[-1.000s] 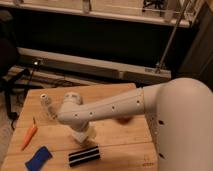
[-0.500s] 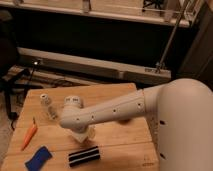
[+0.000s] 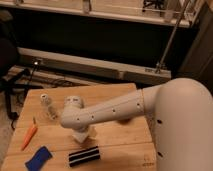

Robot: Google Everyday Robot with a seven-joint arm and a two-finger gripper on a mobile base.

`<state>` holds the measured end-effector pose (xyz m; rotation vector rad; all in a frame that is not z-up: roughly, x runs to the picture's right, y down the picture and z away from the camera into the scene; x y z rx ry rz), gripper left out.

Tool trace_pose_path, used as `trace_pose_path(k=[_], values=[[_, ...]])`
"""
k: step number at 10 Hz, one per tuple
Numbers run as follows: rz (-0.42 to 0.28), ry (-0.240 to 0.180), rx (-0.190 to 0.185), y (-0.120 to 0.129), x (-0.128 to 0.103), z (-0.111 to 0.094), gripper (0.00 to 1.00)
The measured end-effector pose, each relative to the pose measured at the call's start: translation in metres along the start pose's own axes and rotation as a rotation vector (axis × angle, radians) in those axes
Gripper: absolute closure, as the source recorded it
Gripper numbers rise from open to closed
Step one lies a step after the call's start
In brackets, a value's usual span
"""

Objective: Pick up the ceramic cup

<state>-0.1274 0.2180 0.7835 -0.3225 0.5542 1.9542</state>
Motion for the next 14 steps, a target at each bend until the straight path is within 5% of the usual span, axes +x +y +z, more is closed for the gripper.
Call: trace_pose_path(k=[7, 14], values=[[0.023, 0.028, 0.015, 0.002, -0.014, 0.015, 0.22], [-0.018, 0.069, 0.051, 0.005, -0.016, 0.021, 0.92]])
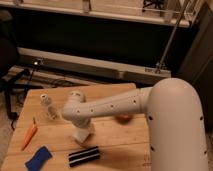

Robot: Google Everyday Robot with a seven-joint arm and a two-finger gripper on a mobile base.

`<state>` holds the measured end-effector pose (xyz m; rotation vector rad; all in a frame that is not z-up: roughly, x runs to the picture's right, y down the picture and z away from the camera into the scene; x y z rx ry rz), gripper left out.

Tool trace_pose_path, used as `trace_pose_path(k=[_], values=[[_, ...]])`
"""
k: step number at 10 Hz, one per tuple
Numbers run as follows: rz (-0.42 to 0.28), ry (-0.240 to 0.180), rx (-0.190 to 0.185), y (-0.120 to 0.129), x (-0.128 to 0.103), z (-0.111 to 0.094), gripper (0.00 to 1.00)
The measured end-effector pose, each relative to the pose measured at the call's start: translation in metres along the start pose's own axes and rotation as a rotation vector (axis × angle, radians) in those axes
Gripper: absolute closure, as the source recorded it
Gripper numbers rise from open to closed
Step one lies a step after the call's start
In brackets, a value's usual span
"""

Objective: Pick up the ceramic cup

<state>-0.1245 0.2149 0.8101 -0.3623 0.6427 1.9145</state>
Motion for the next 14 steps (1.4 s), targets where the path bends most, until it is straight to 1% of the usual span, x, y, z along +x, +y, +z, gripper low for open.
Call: trace_pose_path(k=[1, 2, 3, 14], values=[[-0.003, 0.019, 0.0, 0.002, 0.0006, -0.0018, 0.99], [-0.005, 0.043, -0.014, 0.0068, 0.0017, -0.0073, 1.0], [-0.006, 0.052, -0.017, 0.008, 0.0015, -0.0098, 1.0], [-0.005, 0.055, -0.02, 0.0089, 0.0014, -0.0117, 1.0]])
